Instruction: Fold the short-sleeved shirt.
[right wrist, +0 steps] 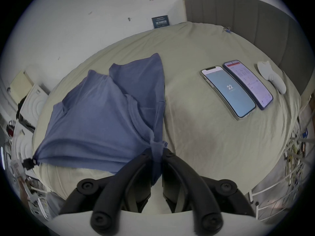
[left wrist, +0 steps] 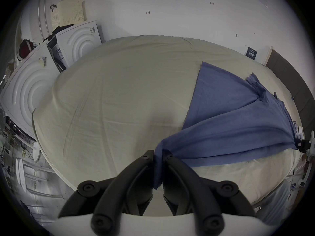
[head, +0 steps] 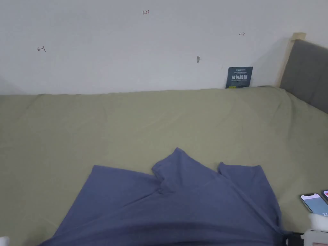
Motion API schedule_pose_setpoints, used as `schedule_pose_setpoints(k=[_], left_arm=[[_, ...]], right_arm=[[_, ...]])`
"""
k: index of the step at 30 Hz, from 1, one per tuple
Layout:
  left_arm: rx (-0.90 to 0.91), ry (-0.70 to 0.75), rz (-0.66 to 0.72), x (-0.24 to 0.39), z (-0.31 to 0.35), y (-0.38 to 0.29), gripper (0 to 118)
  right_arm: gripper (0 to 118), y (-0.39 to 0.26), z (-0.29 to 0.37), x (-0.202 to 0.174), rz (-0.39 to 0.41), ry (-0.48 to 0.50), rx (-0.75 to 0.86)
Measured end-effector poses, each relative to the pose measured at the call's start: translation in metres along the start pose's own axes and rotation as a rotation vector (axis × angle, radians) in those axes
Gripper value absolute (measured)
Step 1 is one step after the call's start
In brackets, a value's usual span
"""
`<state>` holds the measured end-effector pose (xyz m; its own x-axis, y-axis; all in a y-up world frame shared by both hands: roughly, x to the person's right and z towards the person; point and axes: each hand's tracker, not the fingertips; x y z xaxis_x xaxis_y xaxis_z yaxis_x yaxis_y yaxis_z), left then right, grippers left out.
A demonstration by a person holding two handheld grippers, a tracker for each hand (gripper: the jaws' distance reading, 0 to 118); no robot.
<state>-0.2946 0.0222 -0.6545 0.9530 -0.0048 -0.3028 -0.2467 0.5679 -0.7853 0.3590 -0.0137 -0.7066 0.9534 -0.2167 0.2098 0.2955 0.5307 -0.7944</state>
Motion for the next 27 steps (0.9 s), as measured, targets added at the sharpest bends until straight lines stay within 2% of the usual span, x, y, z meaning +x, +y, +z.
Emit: schedule_pose_setpoints(k=[1, 2, 4, 5, 6, 7, 9, 10, 11, 12, 13, 14, 15, 16, 17, 18, 19, 21, 24, 27], left_arm=[[-0.001, -0.001, -0.007, 0.0, -0.001, -0.001, 26], [-0.002, -0.002, -0.009, 0.0, -0.001, 0.0, 35], [0.012, -0.017, 0.001, -0.002, 0.001, 0.0, 61], [0.009, -0.016, -0.004, -0.003, 0.002, -0.001, 106], [-0.01, -0.019, -0.006, -0.004, 0.002, -0.001, 118], [0.07, -0.02, -0.018, -0.009, 0.013, 0.001, 115], [0.021, -0.009, -0.034, -0.013, 0.019, -0.003, 117], [0.017, -0.01, -0.037, -0.015, 0.024, -0.004, 116], [0.015, -0.017, -0.036, -0.018, 0.032, -0.006, 116], [0.029, -0.032, -0.024, -0.02, 0.042, -0.009, 116], [0.037, -0.062, -0.014, -0.009, 0.045, -0.013, 111], [0.052, -0.115, -0.007, -0.009, 0.054, -0.016, 100], [0.071, -0.145, 0.005, -0.01, 0.063, -0.02, 71], [0.079, -0.157, 0.008, -0.01, 0.07, -0.023, 3], [0.08, -0.131, 0.006, -0.007, 0.072, -0.027, 0], [0.129, -0.119, 0.061, -0.007, 0.075, -0.035, 0], [0.118, -0.124, 0.037, -0.009, 0.077, -0.039, 0], [0.092, -0.136, 0.022, -0.009, 0.079, -0.044, 0], [0.065, -0.116, 0.024, -0.017, 0.076, -0.056, 0], [0.038, -0.126, 0.06, -0.041, 0.064, -0.061, 0]], right_arm=[[56, 0.001, -0.001, 0.001, -0.014, -0.013, -0.017], [65, 0.001, 0.0, 0.002, -0.021, -0.02, -0.026], [88, 0.0, 0.01, -0.003, -0.027, -0.051, -0.02], [112, 0.0, 0.015, -0.004, -0.021, -0.067, -0.015], [118, -0.001, 0.022, -0.005, -0.004, -0.067, 0.006], [118, 0.0, 0.029, -0.006, 0.012, -0.076, 0.054], [118, 0.001, 0.044, -0.018, 0.053, -0.117, 0.043], [118, 0.0, 0.05, -0.024, 0.065, -0.111, 0.049], [116, -0.008, 0.059, -0.037, 0.093, -0.062, 0.041], [108, -0.012, 0.067, -0.049, 0.107, -0.037, 0.033], [74, -0.015, 0.075, -0.06, 0.123, -0.011, 0.055], [36, -0.02, 0.085, -0.074, 0.157, 0.009, 0.093], [4, -0.022, 0.093, -0.088, 0.174, -0.03, 0.124], [1, -0.026, 0.098, -0.101, 0.192, -0.063, 0.146], [1, -0.032, 0.104, -0.113, 0.187, -0.047, 0.146], [1, -0.037, 0.11, -0.122, 0.2, 0.025, 0.141], [1, -0.04, 0.105, -0.127, 0.225, 0.099, 0.129], [1, -0.057, 0.108, -0.142, 0.228, 0.09, 0.158], [1, -0.084, 0.109, -0.159, 0.313, 0.093, 0.191], [1, -0.1, 0.112, -0.173, 0.353, 0.118, 0.172]])
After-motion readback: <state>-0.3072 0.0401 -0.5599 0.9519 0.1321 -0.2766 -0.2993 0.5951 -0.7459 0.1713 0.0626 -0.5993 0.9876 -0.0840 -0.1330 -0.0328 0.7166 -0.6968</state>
